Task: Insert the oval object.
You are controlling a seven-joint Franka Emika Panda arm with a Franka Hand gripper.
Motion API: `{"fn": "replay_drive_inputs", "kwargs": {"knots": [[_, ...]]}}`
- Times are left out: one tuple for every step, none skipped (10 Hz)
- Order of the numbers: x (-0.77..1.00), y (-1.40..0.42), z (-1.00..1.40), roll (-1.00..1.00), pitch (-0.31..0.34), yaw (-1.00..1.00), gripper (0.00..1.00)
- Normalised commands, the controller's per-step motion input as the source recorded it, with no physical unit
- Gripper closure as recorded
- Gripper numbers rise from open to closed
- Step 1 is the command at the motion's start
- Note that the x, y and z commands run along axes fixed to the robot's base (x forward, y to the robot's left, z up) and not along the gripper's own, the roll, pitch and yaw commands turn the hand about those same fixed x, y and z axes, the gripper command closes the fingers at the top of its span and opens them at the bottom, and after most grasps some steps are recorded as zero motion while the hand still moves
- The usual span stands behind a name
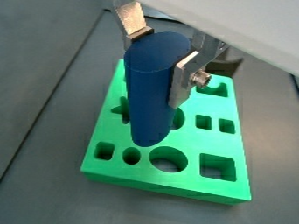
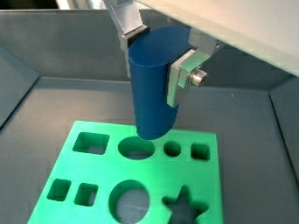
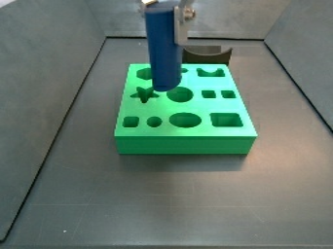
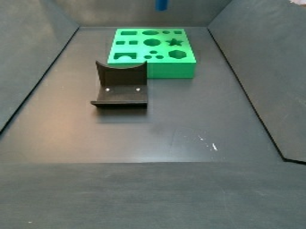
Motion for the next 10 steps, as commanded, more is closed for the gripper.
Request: {"fn": "replay_drive_inputs", "kwargs": {"knots": [[0.81, 0.06, -0.27, 0.24, 0.000, -0.35, 1.00], [0.95, 0.00, -0.26, 0.23, 0.000, -0.22, 1.00], [0.91, 0.00, -0.28, 0.25, 0.000, -0.23, 1.00], [0.78, -0.13, -0.11, 0.21, 0.017, -0.29, 1.00], [0.73, -0.16, -0.08, 0.19, 0.000, -0.34, 1.00], [0.37, -0.11, -0.02, 0.13, 0.000, -0.70, 1.00], [0.03, -0.04, -0.03, 0.11, -0.009, -0.98, 1.00], [0.01, -0.03, -0.04, 0.11, -0.014, -1.00, 1.00], [0.01, -0.01, -0.11, 0.14, -0.029, -1.00, 1.00], [0.00, -0.12, -0.39, 0.00, 0.000, -1.00, 1.00]]}}
